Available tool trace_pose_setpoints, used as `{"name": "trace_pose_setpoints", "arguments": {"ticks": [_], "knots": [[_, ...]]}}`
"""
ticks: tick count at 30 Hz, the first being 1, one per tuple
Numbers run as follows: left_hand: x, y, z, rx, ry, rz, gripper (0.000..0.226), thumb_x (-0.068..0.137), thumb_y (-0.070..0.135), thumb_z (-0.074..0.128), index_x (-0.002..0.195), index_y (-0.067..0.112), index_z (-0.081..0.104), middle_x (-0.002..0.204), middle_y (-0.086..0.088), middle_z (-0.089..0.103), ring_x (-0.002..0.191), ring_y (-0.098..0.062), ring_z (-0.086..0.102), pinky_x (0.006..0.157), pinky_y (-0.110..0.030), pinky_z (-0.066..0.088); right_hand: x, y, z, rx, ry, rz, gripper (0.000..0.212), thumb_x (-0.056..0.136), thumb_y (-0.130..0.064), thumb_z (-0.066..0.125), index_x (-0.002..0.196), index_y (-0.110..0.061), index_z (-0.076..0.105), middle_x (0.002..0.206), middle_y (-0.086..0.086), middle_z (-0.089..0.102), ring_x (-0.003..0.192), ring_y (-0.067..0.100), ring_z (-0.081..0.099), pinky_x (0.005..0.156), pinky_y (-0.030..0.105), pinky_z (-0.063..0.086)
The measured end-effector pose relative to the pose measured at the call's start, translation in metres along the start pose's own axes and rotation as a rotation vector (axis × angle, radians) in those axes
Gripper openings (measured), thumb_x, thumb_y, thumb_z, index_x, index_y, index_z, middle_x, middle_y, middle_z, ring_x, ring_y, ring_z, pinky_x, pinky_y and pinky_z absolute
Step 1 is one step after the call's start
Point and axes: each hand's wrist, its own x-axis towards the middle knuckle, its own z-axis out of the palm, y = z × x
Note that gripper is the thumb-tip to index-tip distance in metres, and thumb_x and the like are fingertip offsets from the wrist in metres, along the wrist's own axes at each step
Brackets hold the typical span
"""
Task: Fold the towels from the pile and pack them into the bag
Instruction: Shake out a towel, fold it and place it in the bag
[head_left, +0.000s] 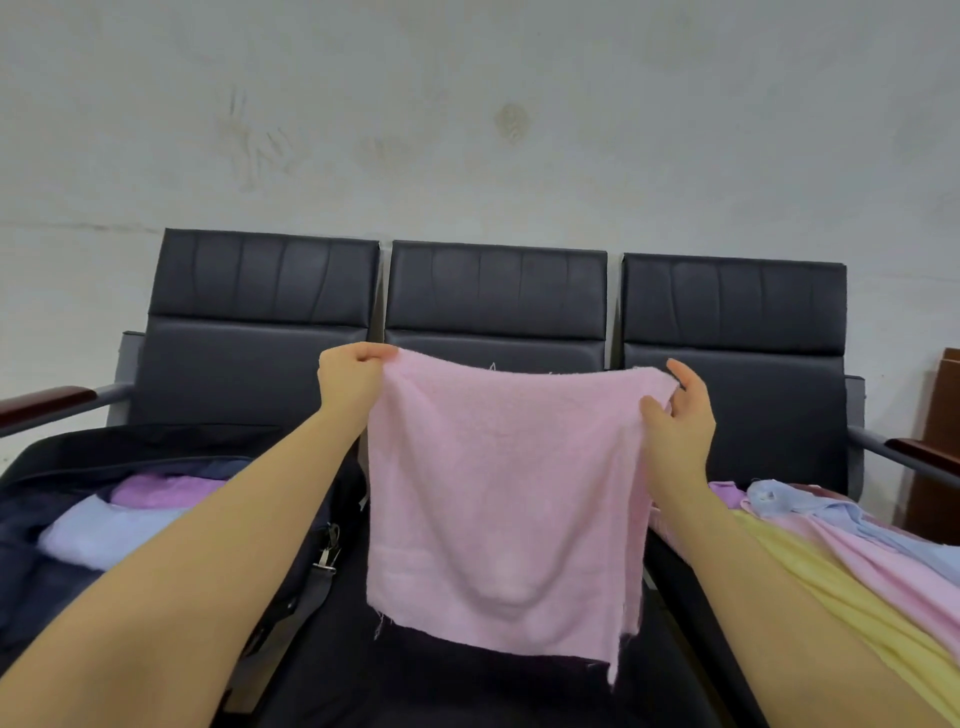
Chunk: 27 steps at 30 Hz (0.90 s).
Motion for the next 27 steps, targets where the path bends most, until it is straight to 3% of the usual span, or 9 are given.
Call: {"name": "trace_pose_setpoints", "arguments": {"ticks": [2,5,11,14,16,18,21,23,27], "knots": [[-0.001,0.01,-0.002,-0.001,-0.022,0.012,0.046,0.086,-0.009,0.039,0.11,0.013,0.071,0.119,-0.006,0.064,0.103,-0.024,0.058,0.092,-0.033,0.048,0.001,-0.008,-0.001,-0.001,-0.023,-0.026,0.054,0.089,0.007,0.046,0.138,-0.015,0.044,0.128,-0.005,0.049,0.115,0.009,0.047,0.089,0.016,0.04],[-0.002,0.024,-0.005,-0.019,-0.043,0.004,0.052,0.088,-0.009,0.035,0.126,0.016,0.062,0.133,-0.003,0.056,0.119,-0.026,0.052,0.105,-0.037,0.042,0.003,-0.017,-0.004,0.012,0.001,-0.038,0.05,0.088,0.005,0.047,0.133,-0.017,0.051,0.127,-0.004,0.055,0.117,0.012,0.053,0.101,0.03,0.044],[-0.006,0.029,-0.012,0.009,-0.005,0.03,0.052,0.084,-0.01,0.044,0.13,0.01,0.057,0.136,-0.006,0.054,0.112,-0.018,0.054,0.092,-0.026,0.044,-0.001,-0.029,-0.008,0.004,0.011,-0.046,0.05,0.089,0.004,0.05,0.135,-0.014,0.051,0.131,0.002,0.056,0.118,0.016,0.052,0.096,0.027,0.042],[-0.009,0.022,-0.013,0.142,-0.014,0.043,0.051,0.084,-0.012,0.045,0.13,0.006,0.056,0.134,-0.011,0.054,0.117,-0.026,0.053,0.098,-0.032,0.045,-0.004,-0.028,-0.008,-0.029,-0.011,-0.029,0.049,0.088,0.008,0.046,0.136,-0.004,0.048,0.134,0.012,0.054,0.12,0.024,0.052,0.1,0.032,0.042],[-0.012,0.018,-0.013,0.242,-0.027,0.079,0.035,0.087,-0.011,0.043,0.103,0.009,0.066,0.107,-0.007,0.063,0.101,-0.025,0.057,0.09,-0.031,0.046,-0.003,-0.022,-0.008,-0.09,-0.002,-0.005,0.048,0.09,0.006,0.045,0.137,-0.004,0.047,0.136,0.015,0.052,0.124,0.029,0.049,0.102,0.034,0.04],[-0.015,0.014,-0.014,0.344,-0.014,0.125,0.036,0.088,-0.01,0.042,0.068,0.016,0.054,0.074,0.002,0.052,0.075,-0.02,0.05,0.073,-0.023,0.043,-0.001,-0.016,-0.009,-0.18,0.024,-0.001,0.045,0.092,0.003,0.045,0.136,-0.008,0.05,0.135,0.011,0.053,0.125,0.026,0.049,0.1,0.032,0.038],[-0.016,0.01,-0.016,0.43,0.012,0.15,0.028,0.089,-0.009,0.042,0.071,0.0,0.062,0.072,-0.012,0.058,0.07,-0.028,0.053,0.06,-0.026,0.044,0.001,-0.009,-0.013,-0.296,0.066,-0.027,0.028,0.094,-0.001,0.046,0.114,-0.003,0.064,0.111,0.015,0.064,0.103,0.03,0.06,0.082,0.028,0.045],[-0.018,0.008,-0.017,0.505,0.015,0.169,0.025,0.094,-0.004,0.043,0.083,0.003,0.064,0.085,-0.012,0.058,0.073,-0.023,0.052,0.063,-0.029,0.042,0.002,-0.005,-0.015,-0.326,0.09,-0.016,0.023,0.094,-0.003,0.047,0.1,-0.005,0.068,0.096,0.014,0.064,0.084,0.025,0.059,0.067,0.025,0.043],[-0.018,0.001,-0.017,0.606,0.018,0.183,0.017,0.098,0.011,0.043,0.089,0.006,0.056,0.102,-0.006,0.042,0.07,-0.021,0.048,0.06,-0.033,0.036,0.003,0.006,-0.015,-0.308,0.142,0.017,0.023,0.089,-0.004,0.053,0.067,-0.01,0.059,0.066,0.009,0.056,0.056,0.017,0.047,0.057,0.028,0.046]]}}
